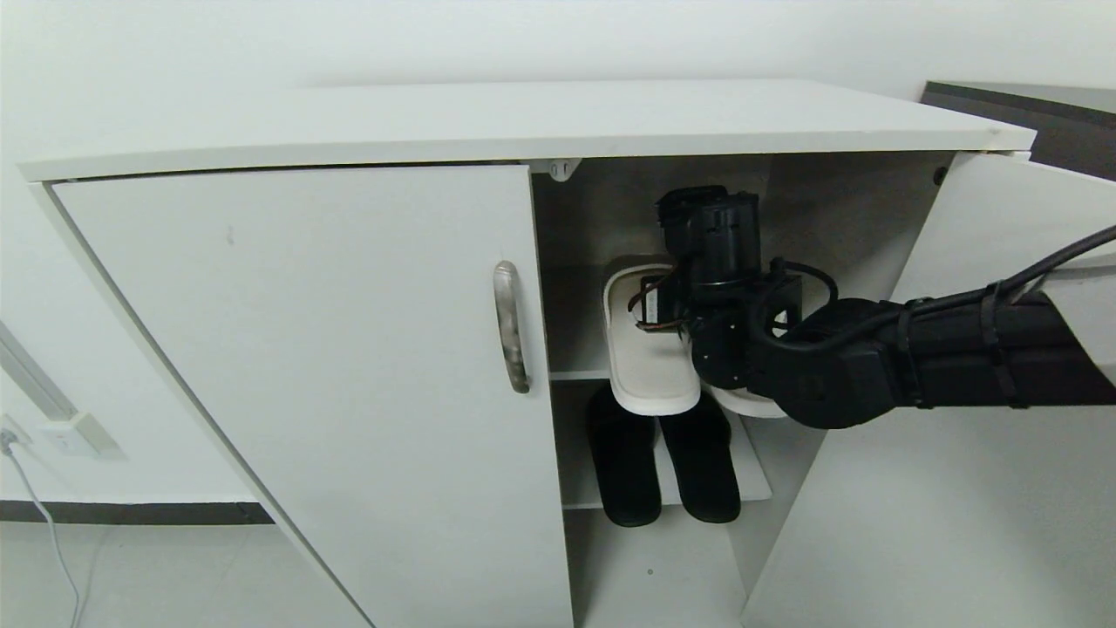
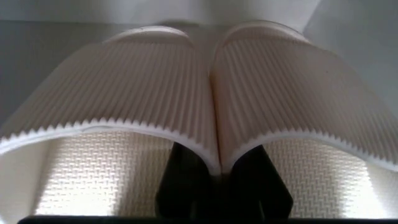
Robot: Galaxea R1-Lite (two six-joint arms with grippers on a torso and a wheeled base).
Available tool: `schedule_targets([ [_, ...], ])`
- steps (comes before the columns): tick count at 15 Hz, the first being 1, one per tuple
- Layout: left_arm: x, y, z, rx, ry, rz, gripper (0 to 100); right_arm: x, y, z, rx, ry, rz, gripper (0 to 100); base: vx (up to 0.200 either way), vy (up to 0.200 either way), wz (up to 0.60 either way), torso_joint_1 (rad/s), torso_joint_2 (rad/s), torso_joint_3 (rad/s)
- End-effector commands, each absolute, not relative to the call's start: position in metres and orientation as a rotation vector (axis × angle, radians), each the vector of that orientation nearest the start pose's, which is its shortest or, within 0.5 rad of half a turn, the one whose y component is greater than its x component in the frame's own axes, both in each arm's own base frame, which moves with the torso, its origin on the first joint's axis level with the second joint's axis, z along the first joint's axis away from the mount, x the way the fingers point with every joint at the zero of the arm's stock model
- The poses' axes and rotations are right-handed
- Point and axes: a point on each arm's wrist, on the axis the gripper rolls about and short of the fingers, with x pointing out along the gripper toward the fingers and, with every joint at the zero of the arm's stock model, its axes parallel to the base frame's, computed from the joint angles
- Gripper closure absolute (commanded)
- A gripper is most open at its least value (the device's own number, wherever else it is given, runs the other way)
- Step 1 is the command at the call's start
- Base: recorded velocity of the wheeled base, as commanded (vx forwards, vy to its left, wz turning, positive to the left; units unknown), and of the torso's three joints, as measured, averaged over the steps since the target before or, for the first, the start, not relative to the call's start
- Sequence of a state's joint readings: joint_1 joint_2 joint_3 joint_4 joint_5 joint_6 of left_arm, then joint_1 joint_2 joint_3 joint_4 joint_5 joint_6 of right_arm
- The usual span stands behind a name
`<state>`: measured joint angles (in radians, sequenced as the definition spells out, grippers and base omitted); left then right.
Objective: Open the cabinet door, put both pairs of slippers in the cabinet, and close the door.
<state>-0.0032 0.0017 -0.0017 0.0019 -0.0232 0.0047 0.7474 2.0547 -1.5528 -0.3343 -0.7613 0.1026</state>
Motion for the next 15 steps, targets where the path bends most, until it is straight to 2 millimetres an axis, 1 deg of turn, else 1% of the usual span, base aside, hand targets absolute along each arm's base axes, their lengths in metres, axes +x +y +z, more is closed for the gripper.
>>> schedule_targets([
  [1, -0.023, 0.0, 0.076, 0.005, 0.001, -0.025, 100, 0.327, 0.279, 0.231, -0.019, 0.119, -0.024, 100, 0.0, 0.0, 0.0, 0.0, 0.0, 0.0],
  [5, -0.023, 0.0, 0.076, 0.005, 0.001, -0.025, 100, 0.334, 0.278, 0.236, -0.021, 0.125, -0.009, 100, 0.0, 0.0, 0.0, 0.0, 0.0, 0.0],
  [9, -0.023, 0.0, 0.076, 0.005, 0.001, -0.025, 100, 0.346, 0.277, 0.23, -0.022, 0.137, -0.013, 100, 0.0, 0.0, 0.0, 0.0, 0.0, 0.0],
  [12, -0.023, 0.0, 0.076, 0.005, 0.001, -0.025, 100, 0.348, 0.279, 0.224, -0.024, 0.148, 0.005, 100, 0.0, 0.0, 0.0, 0.0, 0.0, 0.0],
  [15, -0.023, 0.0, 0.076, 0.005, 0.001, -0.025, 100, 0.348, 0.279, 0.224, -0.023, 0.149, 0.003, 100, 0.0, 0.0, 0.0, 0.0, 0.0, 0.0],
])
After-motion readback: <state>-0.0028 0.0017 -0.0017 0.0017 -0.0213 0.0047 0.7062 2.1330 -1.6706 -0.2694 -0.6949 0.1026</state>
